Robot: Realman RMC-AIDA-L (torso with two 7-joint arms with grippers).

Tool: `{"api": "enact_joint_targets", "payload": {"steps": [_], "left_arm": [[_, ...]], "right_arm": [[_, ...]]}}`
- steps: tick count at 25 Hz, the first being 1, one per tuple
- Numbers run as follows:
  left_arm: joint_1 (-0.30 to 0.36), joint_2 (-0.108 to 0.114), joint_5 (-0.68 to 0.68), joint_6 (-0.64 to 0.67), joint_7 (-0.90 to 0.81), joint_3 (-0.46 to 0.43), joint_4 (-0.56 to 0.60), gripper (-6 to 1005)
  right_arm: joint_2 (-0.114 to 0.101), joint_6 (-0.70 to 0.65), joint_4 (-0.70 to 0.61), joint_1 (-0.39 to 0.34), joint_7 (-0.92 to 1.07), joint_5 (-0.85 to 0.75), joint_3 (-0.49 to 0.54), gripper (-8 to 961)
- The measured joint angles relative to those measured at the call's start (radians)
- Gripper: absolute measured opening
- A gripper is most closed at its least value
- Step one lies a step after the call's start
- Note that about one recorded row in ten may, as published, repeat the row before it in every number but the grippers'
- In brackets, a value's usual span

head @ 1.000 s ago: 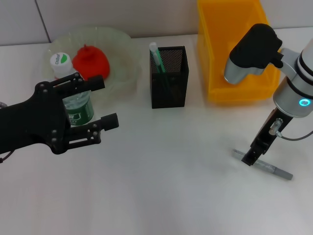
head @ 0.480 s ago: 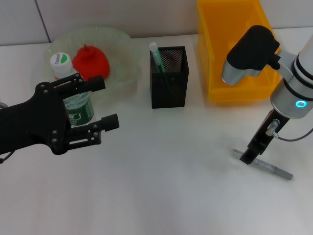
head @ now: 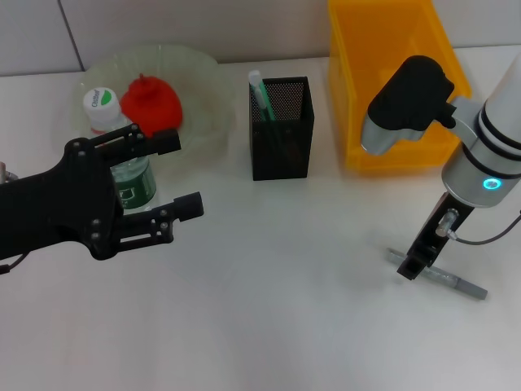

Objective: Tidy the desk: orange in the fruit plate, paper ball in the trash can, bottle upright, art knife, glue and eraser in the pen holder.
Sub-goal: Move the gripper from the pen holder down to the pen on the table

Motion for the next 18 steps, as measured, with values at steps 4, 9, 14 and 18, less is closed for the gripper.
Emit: {"api": "enact_joint_targets", "payload": {"steps": [4, 9, 14, 18], "left_arm": [[0.0, 0.0, -0.003, 0.0, -0.003, 0.004, 0.001, 784], [0.001, 0.0, -0.01, 0.0, -0.001, 0.013, 0.001, 784], [0.006, 0.0, -0.017, 0.0, 0.0, 0.018, 0.003, 784], [0.007, 0.0, -0.018, 0.0, 0.001, 0.019, 0.003, 784]], "right_arm": [[0.0, 0.005, 0.0, -0.001, 0.006, 0.001, -0.013, 530], [0.0, 0.006, 0.0, -0.001, 0.008, 0.001, -0.014, 524], [0.0, 0.008, 0.001, -0.001, 0.015, 0.001, -0.02, 463], [0.0, 0.01, 0.0, -0.002, 0.022, 0.001, -0.03, 418]]}}
